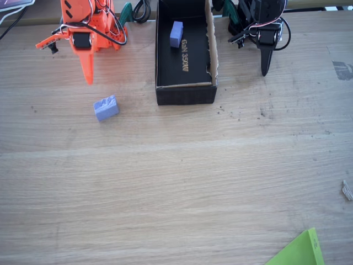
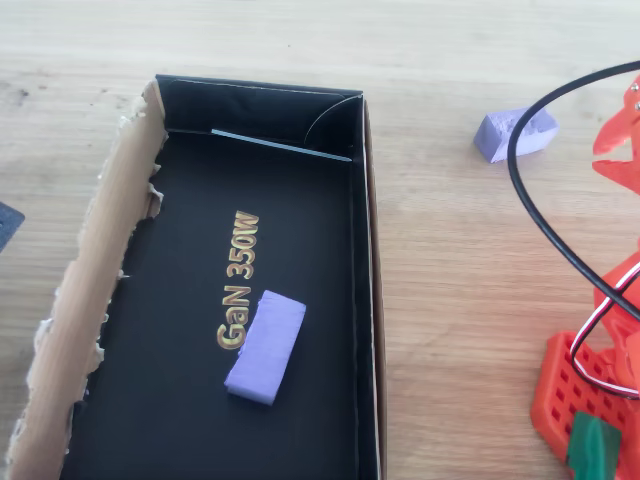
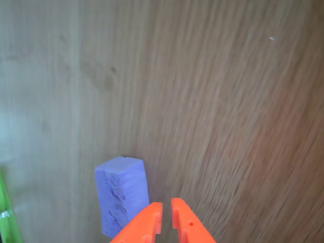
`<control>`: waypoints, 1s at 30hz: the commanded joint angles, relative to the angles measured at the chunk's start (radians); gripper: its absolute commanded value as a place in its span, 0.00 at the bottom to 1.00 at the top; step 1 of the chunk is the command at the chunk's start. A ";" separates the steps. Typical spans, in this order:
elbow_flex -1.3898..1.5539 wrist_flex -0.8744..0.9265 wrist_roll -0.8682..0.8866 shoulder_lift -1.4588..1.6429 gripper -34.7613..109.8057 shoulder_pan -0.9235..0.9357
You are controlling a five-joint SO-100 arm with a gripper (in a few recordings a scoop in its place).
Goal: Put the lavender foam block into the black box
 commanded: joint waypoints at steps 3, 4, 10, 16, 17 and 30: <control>-0.103 0.091 0.121 0.005 0.24 -0.015; -0.124 0.112 0.138 -0.003 0.24 -0.017; -0.207 0.057 0.107 -0.127 0.24 -0.003; -0.370 0.034 0.061 -0.376 0.24 0.018; -0.393 0.041 0.061 -0.411 0.24 0.021; -0.612 0.107 0.120 -0.767 0.24 0.017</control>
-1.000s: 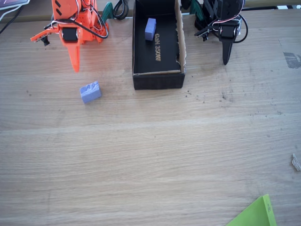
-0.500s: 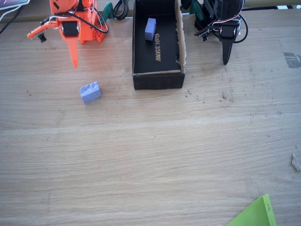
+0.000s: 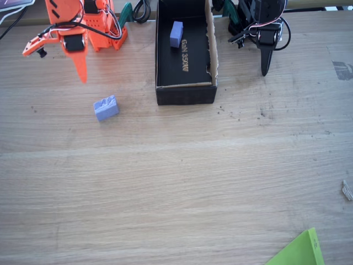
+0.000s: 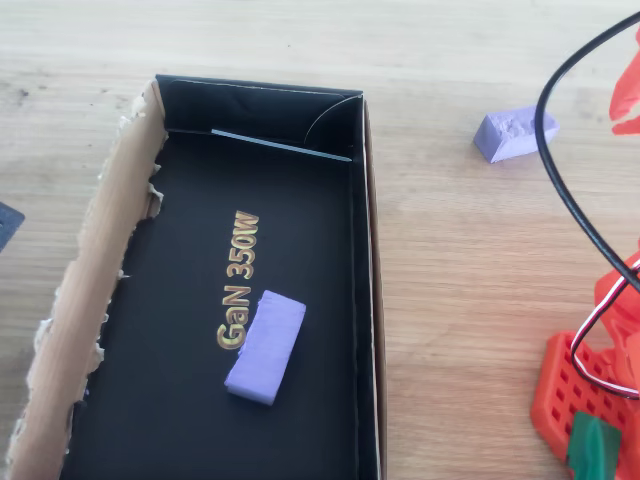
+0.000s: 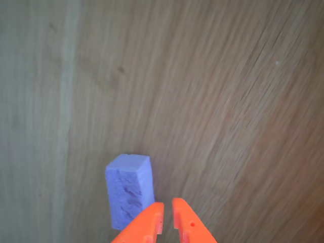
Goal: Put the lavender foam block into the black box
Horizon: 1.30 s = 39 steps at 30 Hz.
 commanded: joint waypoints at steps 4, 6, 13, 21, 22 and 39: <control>-0.083 0.057 0.021 -0.055 0.24 0.017; -0.094 0.063 0.002 -0.061 0.24 0.020; -0.112 0.038 -0.040 -0.077 0.24 -0.002; -0.181 0.114 0.126 -0.118 0.24 -0.063; -0.184 0.115 0.140 -0.124 0.24 -0.072; -0.354 0.213 0.290 -0.318 0.24 -0.150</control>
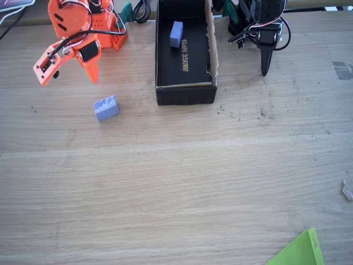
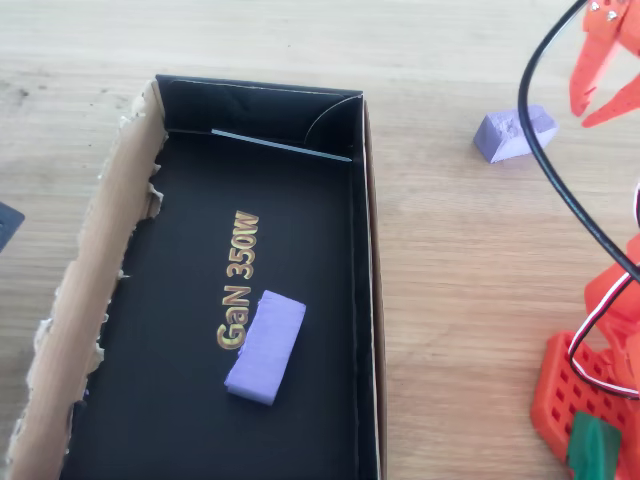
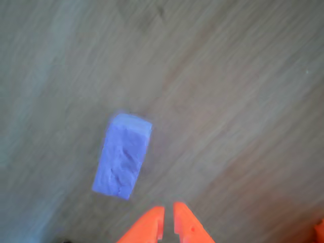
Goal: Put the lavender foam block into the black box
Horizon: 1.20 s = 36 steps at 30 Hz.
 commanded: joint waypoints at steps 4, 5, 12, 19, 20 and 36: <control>-0.038 -0.005 0.017 0.009 0.24 -0.017; -0.038 -0.005 0.018 0.011 0.24 -0.021; -0.061 0.008 0.023 -0.012 0.24 -0.029; -0.095 -0.009 -0.011 -0.061 0.24 -0.021; -0.103 -0.008 -0.018 -0.069 0.24 -0.020; -0.100 -0.038 -0.018 -0.074 0.24 -0.014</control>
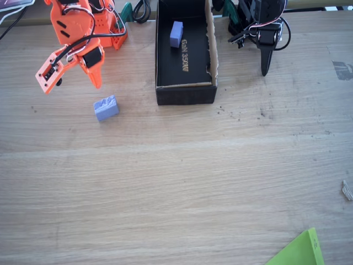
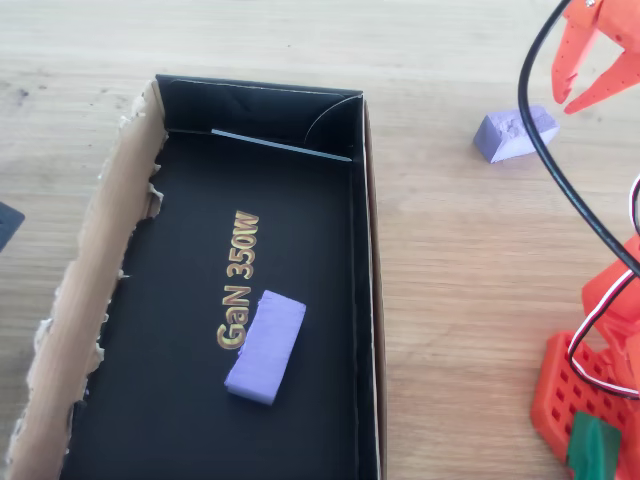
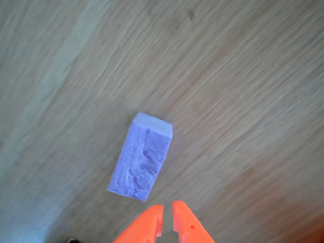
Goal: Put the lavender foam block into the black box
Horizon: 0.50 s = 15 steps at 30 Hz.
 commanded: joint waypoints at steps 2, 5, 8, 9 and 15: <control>-0.028 -0.015 0.006 0.021 0.26 0.026; -0.012 -0.029 -0.015 0.037 0.33 0.023; 0.002 -0.035 -0.020 0.044 0.34 0.029; 0.009 -0.040 -0.020 0.049 0.34 0.032; 0.018 -0.063 -0.046 0.051 0.40 0.044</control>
